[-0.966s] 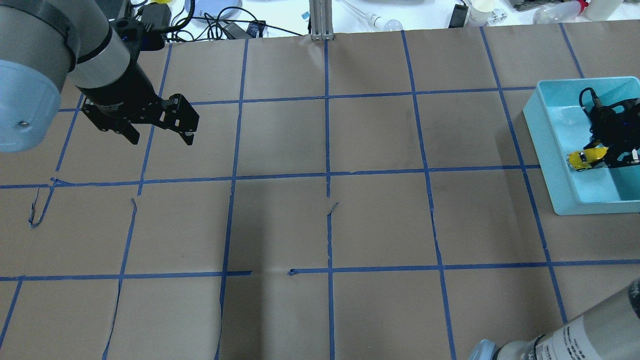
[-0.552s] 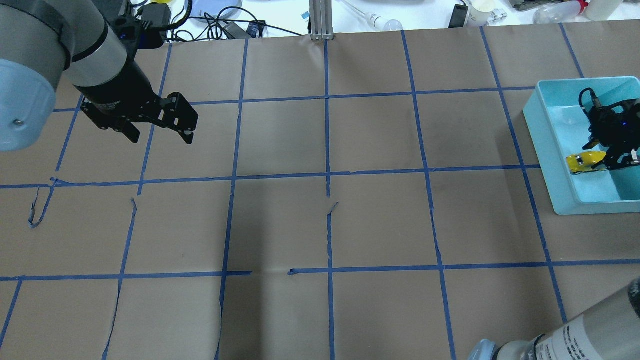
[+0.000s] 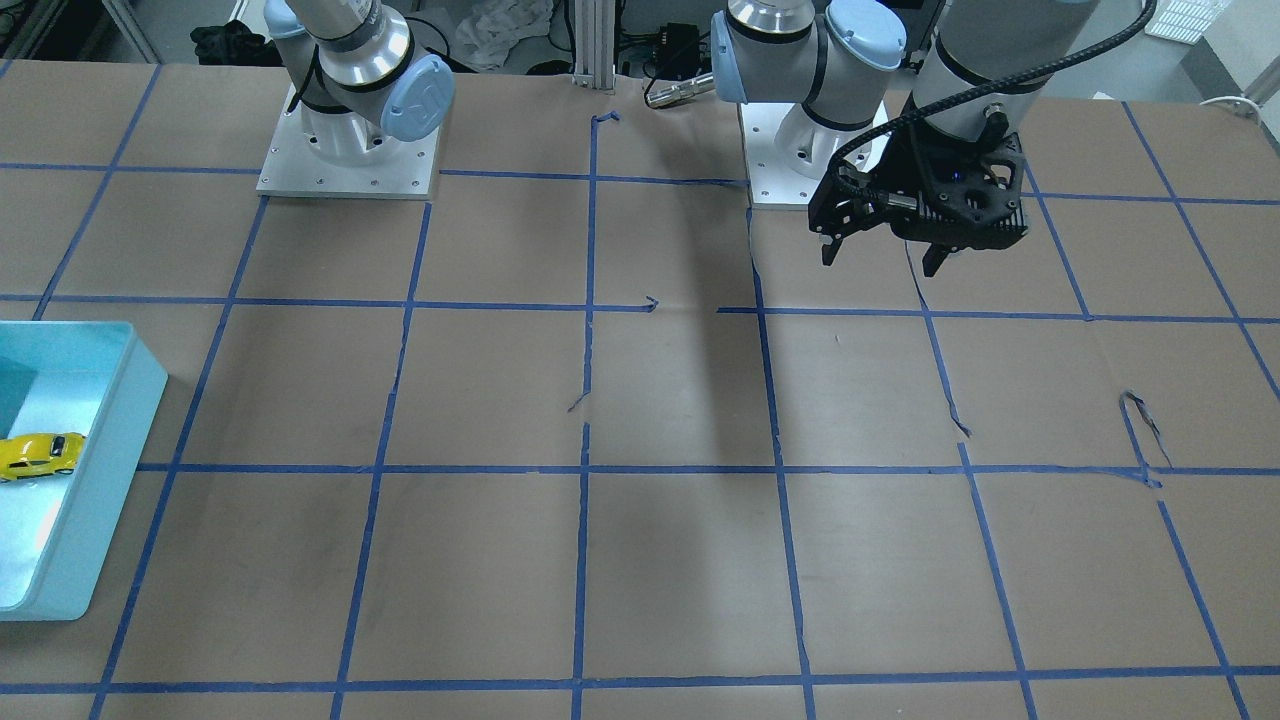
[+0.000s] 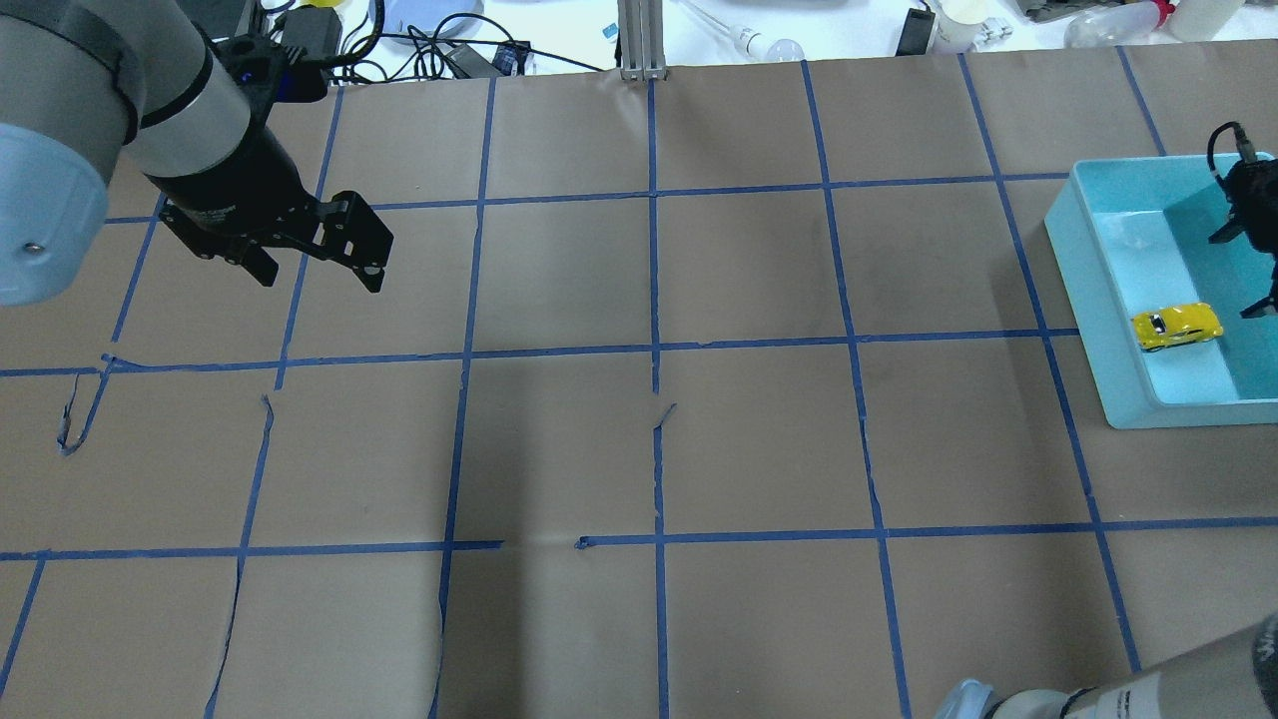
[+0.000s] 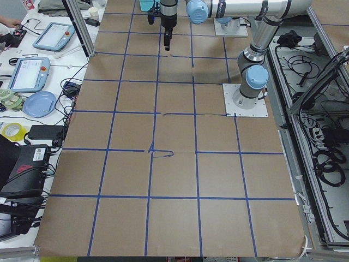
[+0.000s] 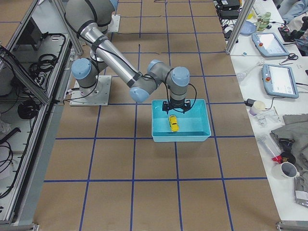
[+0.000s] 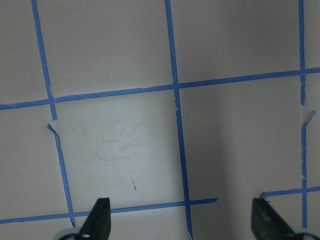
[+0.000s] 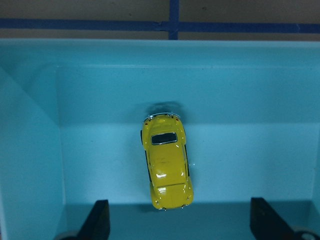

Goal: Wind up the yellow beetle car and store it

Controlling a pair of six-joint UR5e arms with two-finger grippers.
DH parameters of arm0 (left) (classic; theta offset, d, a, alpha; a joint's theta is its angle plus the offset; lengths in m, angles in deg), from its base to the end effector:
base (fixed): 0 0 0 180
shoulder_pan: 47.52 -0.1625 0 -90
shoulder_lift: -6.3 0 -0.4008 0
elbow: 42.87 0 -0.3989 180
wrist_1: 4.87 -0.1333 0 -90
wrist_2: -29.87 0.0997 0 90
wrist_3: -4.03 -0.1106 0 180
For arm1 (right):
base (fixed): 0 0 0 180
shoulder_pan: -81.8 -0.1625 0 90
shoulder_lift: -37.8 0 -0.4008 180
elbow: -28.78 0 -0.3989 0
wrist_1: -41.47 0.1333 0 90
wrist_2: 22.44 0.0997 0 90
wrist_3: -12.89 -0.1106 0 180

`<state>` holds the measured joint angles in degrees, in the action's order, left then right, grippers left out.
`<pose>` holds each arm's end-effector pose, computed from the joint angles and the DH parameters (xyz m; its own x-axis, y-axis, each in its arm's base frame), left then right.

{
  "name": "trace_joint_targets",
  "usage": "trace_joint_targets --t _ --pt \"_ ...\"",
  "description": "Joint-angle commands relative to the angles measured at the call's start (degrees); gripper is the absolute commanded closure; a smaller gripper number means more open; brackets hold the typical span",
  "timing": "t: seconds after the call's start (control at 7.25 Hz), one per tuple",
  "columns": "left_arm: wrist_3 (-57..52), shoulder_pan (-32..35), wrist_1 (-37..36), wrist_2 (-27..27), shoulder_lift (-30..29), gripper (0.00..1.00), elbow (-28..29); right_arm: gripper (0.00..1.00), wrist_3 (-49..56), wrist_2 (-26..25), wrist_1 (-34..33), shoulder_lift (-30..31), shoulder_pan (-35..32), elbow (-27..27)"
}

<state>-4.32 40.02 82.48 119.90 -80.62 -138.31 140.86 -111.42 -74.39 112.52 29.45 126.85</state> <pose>-0.1126 -0.4826 0.4362 -0.9947 0.1026 -0.0013 0.1026 0.9947 -0.0049 -0.2449 -0.5389 0.2849 0.0063 -0.9989 0.0455 -0.9999 -0.0057 0.0129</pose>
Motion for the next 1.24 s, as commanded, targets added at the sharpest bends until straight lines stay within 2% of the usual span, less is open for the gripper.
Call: trace_joint_targets --t 0.0,0.28,0.55,0.83,1.1 --pt "0.0 -0.2 -0.1 0.0 0.0 0.0 0.0 0.0 -1.0 -0.1 14.2 6.9 -0.1 -6.4" --pt "0.0 -0.3 0.0 0.0 0.0 0.0 0.0 0.0 -1.2 -0.4 26.6 10.9 -0.1 -13.0" --pt "0.0 -0.3 -0.2 0.0 0.0 0.0 0.0 0.0 -4.9 -1.1 35.5 13.8 -0.3 -17.2" --pt "0.1 -0.3 -0.2 0.0 0.1 0.0 0.0 0.0 -11.7 -0.4 37.5 15.1 -2.3 -17.4" --pt "0.1 -0.3 -0.2 0.1 0.1 0.0 0.0 0.0 -23.6 -0.3 38.6 15.4 -8.4 -17.5"
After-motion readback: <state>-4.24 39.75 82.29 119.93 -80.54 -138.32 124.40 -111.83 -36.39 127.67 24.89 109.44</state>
